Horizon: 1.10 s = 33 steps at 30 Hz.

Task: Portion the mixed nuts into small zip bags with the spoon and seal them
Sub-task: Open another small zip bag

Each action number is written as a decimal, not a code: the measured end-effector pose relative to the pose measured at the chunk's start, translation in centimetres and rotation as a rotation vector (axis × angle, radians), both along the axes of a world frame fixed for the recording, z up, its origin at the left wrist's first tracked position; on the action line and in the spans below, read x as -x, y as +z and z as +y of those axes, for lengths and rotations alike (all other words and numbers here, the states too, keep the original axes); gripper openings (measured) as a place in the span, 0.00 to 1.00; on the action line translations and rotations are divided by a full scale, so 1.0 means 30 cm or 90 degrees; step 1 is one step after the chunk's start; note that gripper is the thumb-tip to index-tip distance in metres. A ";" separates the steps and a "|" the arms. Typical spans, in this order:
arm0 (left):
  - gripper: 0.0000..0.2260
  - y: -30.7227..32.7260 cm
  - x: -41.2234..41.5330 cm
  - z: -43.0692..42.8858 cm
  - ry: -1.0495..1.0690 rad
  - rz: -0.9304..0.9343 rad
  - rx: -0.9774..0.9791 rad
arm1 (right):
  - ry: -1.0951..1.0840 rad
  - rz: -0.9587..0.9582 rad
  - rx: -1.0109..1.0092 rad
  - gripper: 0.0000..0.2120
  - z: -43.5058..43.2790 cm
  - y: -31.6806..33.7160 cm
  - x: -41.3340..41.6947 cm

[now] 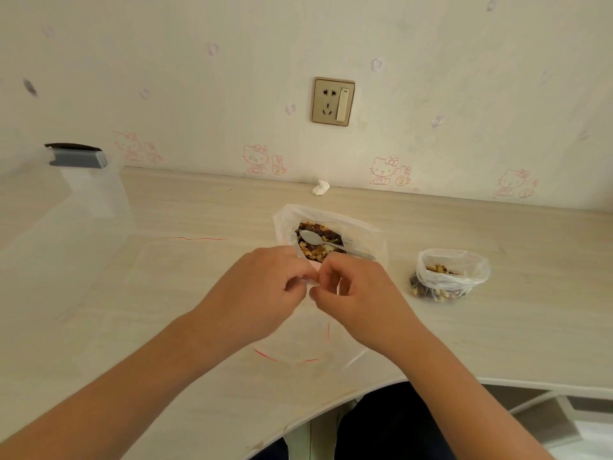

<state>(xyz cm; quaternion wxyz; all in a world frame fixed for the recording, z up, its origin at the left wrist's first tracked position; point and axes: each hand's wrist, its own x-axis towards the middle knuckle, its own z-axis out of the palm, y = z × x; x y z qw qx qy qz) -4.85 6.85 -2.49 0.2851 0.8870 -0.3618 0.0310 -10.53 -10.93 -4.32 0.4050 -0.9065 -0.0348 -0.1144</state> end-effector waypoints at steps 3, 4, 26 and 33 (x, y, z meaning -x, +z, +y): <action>0.11 0.015 -0.004 0.014 0.055 0.016 0.021 | -0.046 -0.004 -0.051 0.12 -0.014 0.005 -0.008; 0.10 0.023 -0.008 0.027 0.082 0.021 0.030 | -0.072 -0.010 -0.079 0.11 -0.027 0.006 -0.001; 0.10 0.009 0.010 0.014 -0.004 0.841 0.644 | -0.237 -0.105 -0.213 0.11 -0.029 -0.098 0.064; 0.04 -0.004 -0.011 0.040 -0.108 0.720 0.423 | -0.169 -0.043 -0.606 0.12 -0.074 -0.065 0.047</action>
